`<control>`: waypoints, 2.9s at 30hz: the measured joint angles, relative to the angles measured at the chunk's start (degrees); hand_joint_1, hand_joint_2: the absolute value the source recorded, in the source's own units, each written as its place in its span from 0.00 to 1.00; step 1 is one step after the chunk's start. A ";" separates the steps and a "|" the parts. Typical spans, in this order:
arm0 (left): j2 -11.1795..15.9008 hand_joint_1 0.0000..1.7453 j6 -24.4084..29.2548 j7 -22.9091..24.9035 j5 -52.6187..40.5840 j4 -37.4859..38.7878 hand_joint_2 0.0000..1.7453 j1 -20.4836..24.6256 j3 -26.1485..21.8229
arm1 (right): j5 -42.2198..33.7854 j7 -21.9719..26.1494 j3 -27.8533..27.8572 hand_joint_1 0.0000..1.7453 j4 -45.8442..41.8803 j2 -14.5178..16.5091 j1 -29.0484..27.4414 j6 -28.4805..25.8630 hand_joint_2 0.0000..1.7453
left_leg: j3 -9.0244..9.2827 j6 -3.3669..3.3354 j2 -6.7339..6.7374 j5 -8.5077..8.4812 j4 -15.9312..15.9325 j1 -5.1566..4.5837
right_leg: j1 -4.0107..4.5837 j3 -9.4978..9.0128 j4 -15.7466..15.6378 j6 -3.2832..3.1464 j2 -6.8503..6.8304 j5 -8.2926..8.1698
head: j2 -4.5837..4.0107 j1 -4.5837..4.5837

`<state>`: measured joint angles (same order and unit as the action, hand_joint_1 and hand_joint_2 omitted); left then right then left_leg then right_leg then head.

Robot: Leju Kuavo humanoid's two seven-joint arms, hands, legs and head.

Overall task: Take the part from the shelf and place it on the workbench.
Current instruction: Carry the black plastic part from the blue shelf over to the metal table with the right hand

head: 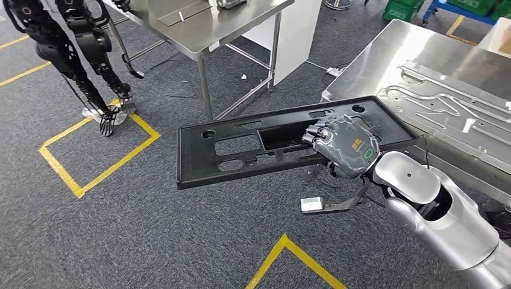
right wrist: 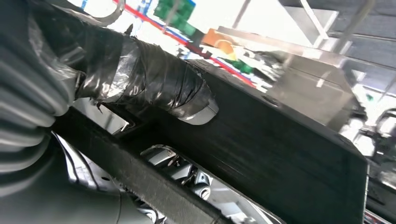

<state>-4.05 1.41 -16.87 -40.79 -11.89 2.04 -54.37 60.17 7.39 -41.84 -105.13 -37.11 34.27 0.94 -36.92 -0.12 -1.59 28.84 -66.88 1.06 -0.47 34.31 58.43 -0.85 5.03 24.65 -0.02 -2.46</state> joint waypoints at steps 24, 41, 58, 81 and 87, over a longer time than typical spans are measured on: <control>-0.32 0.00 0.08 0.21 0.08 0.00 1.00 0.35 -0.99 | -0.02 -0.23 -1.27 1.00 0.37 -0.17 0.23 0.02 1.00 | 2.98 -0.07 4.31 2.50 2.52 -0.09 | 0.16 0.29 -0.86 -0.19 -5.30 -0.69 | 0.00 -0.15; -0.50 0.00 0.90 0.52 -0.02 -0.01 1.00 0.07 -1.98 | -0.02 -0.33 -2.41 1.00 0.83 0.20 0.40 0.16 1.00 | 3.70 -2.27 2.20 -2.64 8.37 0.29 | -0.35 7.52 12.81 2.96 -4.35 5.88 | 0.00 -0.40; -0.64 0.00 0.94 0.55 -0.02 0.00 1.00 0.32 -2.43 | 2.28 0.49 -3.74 1.00 1.29 0.74 2.09 0.56 1.00 | -2.57 0.47 1.94 6.06 -7.79 0.07 | 0.15 0.81 -0.16 -0.81 -4.54 -0.46 | 0.00 -0.34; -0.68 0.00 1.46 0.39 -0.49 0.00 1.00 0.42 -3.67 | 2.66 0.32 -5.74 1.00 2.21 0.83 4.28 0.50 1.00 | 2.08 -0.89 1.00 -2.77 6.97 -0.42 | 0.38 0.64 1.09 0.61 -3.11 0.98 | 0.00 -0.39; -0.72 0.00 1.52 0.31 -0.49 -0.01 1.00 0.44 -3.91 | 1.93 0.06 -5.74 1.00 2.30 0.84 4.34 0.50 1.00 | 2.16 -0.91 1.01 -2.75 7.01 -0.47 | 0.31 0.66 1.06 0.86 -3.12 0.98 | 0.00 -0.38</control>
<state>-4.76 2.94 -16.57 -41.28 -11.90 2.47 -58.28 62.11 7.45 -47.58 -102.84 -36.27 38.61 1.44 -34.76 -1.04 -0.59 26.09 -59.87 0.59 -0.16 34.97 59.49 0.01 1.91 25.63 -0.02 -2.84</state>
